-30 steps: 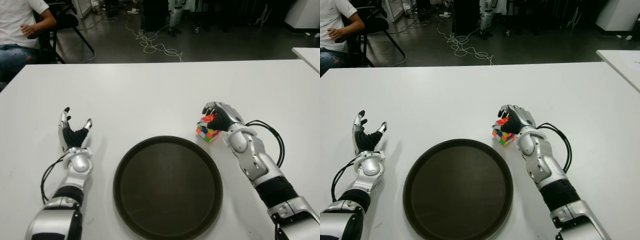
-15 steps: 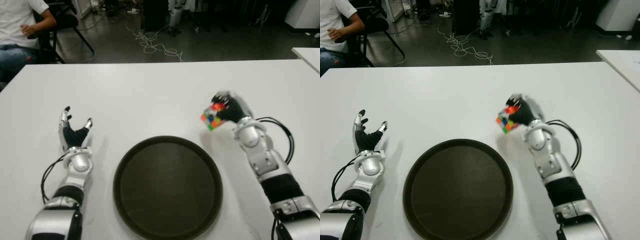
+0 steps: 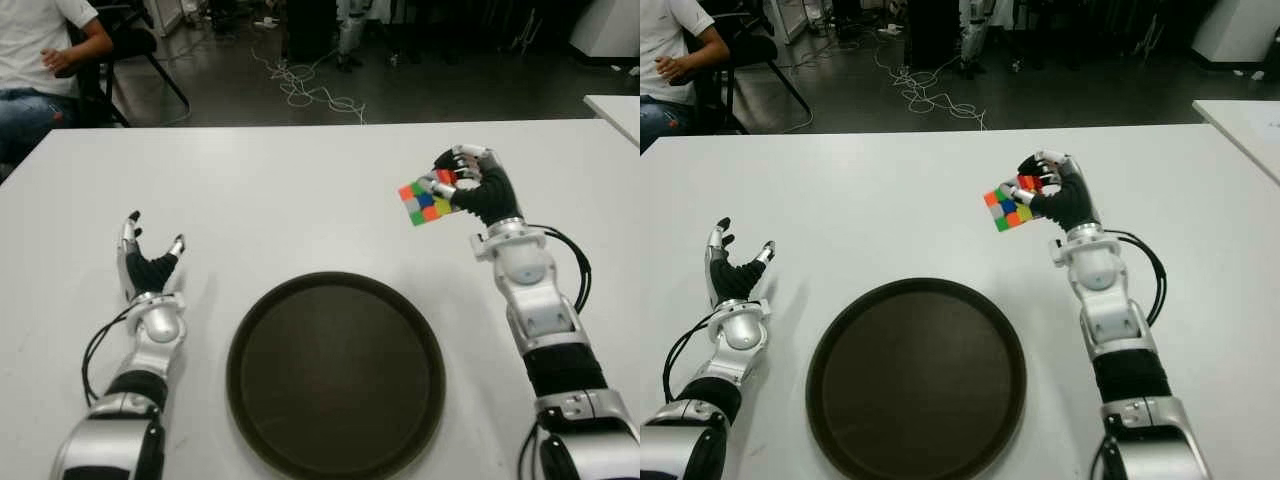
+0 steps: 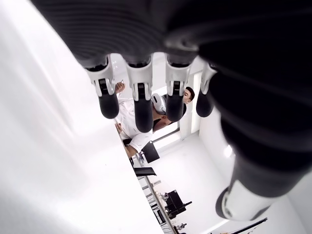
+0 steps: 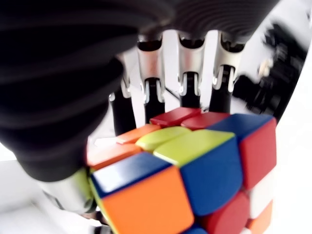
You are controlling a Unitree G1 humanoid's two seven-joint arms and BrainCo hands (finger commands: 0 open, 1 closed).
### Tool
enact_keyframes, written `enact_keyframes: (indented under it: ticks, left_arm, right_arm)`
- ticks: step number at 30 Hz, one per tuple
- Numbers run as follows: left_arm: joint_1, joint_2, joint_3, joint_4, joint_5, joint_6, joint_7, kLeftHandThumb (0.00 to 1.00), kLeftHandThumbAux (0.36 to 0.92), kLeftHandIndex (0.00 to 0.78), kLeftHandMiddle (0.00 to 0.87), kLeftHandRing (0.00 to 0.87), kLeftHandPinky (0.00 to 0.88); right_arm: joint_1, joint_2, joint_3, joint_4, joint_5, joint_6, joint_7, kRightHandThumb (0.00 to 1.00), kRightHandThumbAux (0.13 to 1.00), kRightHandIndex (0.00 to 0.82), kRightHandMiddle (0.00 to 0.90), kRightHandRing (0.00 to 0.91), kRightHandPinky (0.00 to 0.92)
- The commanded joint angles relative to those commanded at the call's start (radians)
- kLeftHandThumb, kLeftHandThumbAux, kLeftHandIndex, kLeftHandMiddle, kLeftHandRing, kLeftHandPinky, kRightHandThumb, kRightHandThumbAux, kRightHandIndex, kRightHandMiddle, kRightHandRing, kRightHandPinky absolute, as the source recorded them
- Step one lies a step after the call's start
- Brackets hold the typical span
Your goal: Pick up the Rubik's Cube and put it in the plate
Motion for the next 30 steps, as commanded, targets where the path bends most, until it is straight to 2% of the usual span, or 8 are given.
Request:
enact_keyframes:
  ticks: [6,9,12,15,20,23,30]
  left_arm:
    - [0.0,0.001,0.001,0.002,-0.001,-0.003,0.0,0.0,0.746,0.09,0.128,0.116,0.082]
    - [-0.001,0.003,0.002,0.005,0.001,-0.005,0.002,0.0,0.747,0.095,0.128,0.114,0.087]
    - [-0.001,0.003,0.002,0.006,0.001,-0.006,0.002,0.0,0.749,0.098,0.13,0.115,0.091]
    - [-0.002,0.003,0.003,0.007,0.001,-0.013,0.004,0.0,0.766,0.102,0.132,0.122,0.104]
    - [-0.002,0.003,0.004,0.008,-0.001,-0.022,0.001,0.0,0.782,0.109,0.131,0.122,0.104]
    - [-0.002,0.004,0.003,0.01,0.001,-0.027,0.002,0.0,0.783,0.111,0.133,0.133,0.124]
    - [-0.001,0.003,0.004,0.011,-0.001,-0.031,-0.001,0.0,0.765,0.096,0.128,0.126,0.1]
  right_arm:
    - [-0.026,0.023,-0.059,0.005,0.147,0.149,0.061,0.346,0.848,0.683,0.792,0.808,0.812]
    - [-0.033,0.031,-0.084,-0.003,0.199,0.213,0.076,0.584,0.764,0.518,0.788,0.803,0.81]
    - [-0.035,0.03,-0.088,-0.01,0.212,0.236,0.078,0.663,0.737,0.464,0.788,0.802,0.81]
    - [-0.045,0.038,-0.114,-0.002,0.258,0.274,0.095,0.688,0.728,0.447,0.792,0.805,0.81]
    - [-0.051,0.039,-0.127,0.004,0.287,0.298,0.113,0.698,0.724,0.44,0.796,0.806,0.811]
    - [-0.054,0.037,-0.133,0.009,0.305,0.317,0.132,0.699,0.723,0.439,0.804,0.811,0.812]
    - [-0.053,0.037,-0.135,0.006,0.321,0.352,0.141,0.699,0.722,0.439,0.811,0.816,0.814]
